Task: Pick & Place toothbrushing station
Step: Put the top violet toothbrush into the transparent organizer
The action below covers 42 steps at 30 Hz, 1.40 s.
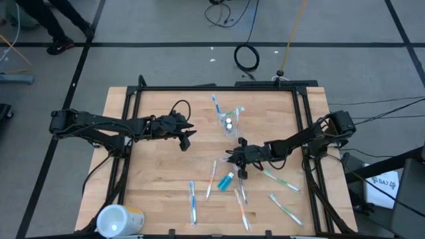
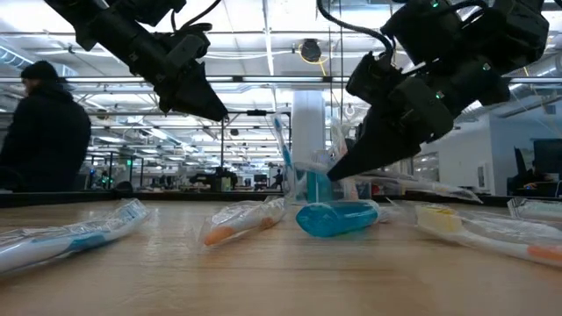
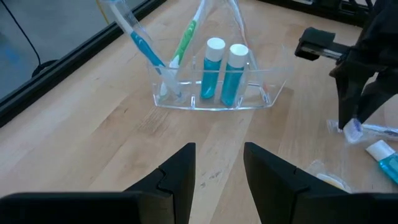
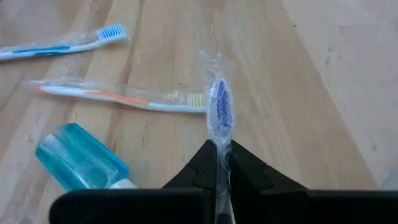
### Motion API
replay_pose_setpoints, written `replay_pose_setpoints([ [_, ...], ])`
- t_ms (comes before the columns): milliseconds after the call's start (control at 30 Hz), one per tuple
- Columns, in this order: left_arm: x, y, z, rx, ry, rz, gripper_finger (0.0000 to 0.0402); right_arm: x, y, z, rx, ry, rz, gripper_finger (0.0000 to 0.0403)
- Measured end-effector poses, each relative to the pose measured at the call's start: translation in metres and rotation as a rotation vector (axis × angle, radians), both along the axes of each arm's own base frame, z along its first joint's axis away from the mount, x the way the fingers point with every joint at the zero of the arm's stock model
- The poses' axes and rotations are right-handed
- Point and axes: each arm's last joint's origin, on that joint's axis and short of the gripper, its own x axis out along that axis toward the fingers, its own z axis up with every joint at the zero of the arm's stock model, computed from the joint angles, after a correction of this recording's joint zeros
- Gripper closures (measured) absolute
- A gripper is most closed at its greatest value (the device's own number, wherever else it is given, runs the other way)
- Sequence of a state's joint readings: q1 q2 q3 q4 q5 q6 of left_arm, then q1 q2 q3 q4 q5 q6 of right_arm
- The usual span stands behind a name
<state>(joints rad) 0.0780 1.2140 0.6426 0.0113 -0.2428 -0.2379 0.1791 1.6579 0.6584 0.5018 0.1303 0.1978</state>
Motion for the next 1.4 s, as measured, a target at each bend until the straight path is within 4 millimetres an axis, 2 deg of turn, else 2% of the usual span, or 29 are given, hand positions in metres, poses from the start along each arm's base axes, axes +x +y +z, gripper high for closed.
replay_pose_setpoints([
  [200, 0.000, 0.000, 0.000, 0.000, 0.000, 0.000, 0.0261, 0.003, 0.002, 0.018, 0.019, -0.132, 0.003, 0.0390],
  [433, 0.000, 0.000, 0.000, 0.019, 0.006, -0.010, 0.0261, 0.004, 0.003, 0.057, -0.077, -0.407, 0.055, 0.0390],
  [533, 0.000, 0.000, 0.000, 0.028, 0.010, -0.016, 0.0261, 0.002, -0.001, 0.074, -0.205, -0.513, -0.019, 0.0390],
  [633, 0.000, 0.000, 0.000, 0.010, 0.003, -0.005, 0.0261, 0.002, -0.011, 0.089, -0.326, -0.630, -0.179, 0.0390],
  [733, 0.000, 0.000, 0.000, -0.010, -0.005, 0.006, 0.0261, 0.002, -0.026, 0.095, -0.333, -0.685, -0.270, 0.0390],
  [933, 0.000, 0.000, 0.000, -0.026, -0.011, 0.017, 0.0261, 0.008, -0.054, 0.085, -0.277, -0.661, -0.375, 0.0390],
  [1133, 0.000, 0.000, 0.000, -0.035, -0.015, 0.024, 0.0261, 0.013, -0.076, 0.076, -0.199, -0.754, -0.530, 0.0390],
  [1267, 0.000, 0.000, 0.000, -0.036, -0.015, 0.024, 0.0261, 0.016, -0.083, 0.060, -0.170, -0.735, -0.685, 0.0390],
  [1400, 0.000, 0.000, 0.000, -0.036, -0.015, 0.024, 0.0261, 0.021, -0.083, 0.041, -0.179, -0.713, -0.698, 0.0390],
])
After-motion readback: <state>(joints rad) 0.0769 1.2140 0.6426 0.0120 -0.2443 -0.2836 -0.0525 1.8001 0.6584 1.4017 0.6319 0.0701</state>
